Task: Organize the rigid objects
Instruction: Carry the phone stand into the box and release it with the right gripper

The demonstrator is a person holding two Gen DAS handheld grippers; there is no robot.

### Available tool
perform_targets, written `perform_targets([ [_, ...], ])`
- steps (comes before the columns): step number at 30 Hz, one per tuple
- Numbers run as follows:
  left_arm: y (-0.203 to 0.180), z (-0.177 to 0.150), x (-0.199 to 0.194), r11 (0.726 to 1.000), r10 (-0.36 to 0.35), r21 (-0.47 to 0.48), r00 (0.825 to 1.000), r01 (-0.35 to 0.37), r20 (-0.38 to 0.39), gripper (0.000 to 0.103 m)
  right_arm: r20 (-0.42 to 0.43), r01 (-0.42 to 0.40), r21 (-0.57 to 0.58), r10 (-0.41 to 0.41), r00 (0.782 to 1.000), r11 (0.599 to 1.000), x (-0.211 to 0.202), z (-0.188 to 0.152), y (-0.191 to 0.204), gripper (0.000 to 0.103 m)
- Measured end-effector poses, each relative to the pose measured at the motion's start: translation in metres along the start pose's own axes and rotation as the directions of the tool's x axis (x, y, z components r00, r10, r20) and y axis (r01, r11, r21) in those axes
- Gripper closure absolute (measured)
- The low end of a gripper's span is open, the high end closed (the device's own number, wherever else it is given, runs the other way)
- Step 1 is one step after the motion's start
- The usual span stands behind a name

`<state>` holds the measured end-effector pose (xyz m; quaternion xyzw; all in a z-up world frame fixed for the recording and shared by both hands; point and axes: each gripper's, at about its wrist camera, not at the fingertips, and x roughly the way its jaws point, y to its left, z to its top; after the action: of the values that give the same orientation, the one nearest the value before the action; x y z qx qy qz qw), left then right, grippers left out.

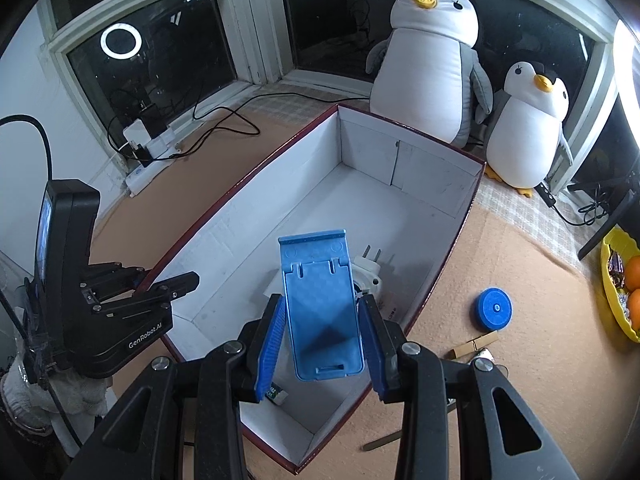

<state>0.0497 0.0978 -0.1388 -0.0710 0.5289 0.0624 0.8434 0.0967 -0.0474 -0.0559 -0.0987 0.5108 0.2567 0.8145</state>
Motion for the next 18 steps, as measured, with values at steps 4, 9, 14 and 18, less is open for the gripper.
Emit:
perform_targets([
  [4,0.0001,0.0000,-0.0001,1.000,0.001,-0.002,1.000,-0.001,0.001,0.088,-0.006,-0.005,-0.003,0.005,1.000,1.000,0.0023,-0.0010,0.0003,0.069],
  [9,-0.0002,-0.0002,0.0000,1.000,0.000,-0.003,1.000,0.000,0.000,0.088,-0.011,-0.008,-0.013,0.008,1.000,1.000,0.0045,-0.0012,0.0022,0.069],
  [14,-0.0004,-0.0004,0.0001,1.000,0.001,-0.006,1.000,-0.001,0.000,0.088,-0.017,-0.015,-0.018,0.015,1.000,1.000,0.0063,-0.0011,0.0047,0.069],
  [18,-0.0020,-0.0009,0.0003,1.000,-0.003,-0.007,1.000,0.003,-0.004,0.088,-0.018,-0.019,-0.024,0.018,1.000,1.000,0.0063,-0.0007,0.0057,0.059],
])
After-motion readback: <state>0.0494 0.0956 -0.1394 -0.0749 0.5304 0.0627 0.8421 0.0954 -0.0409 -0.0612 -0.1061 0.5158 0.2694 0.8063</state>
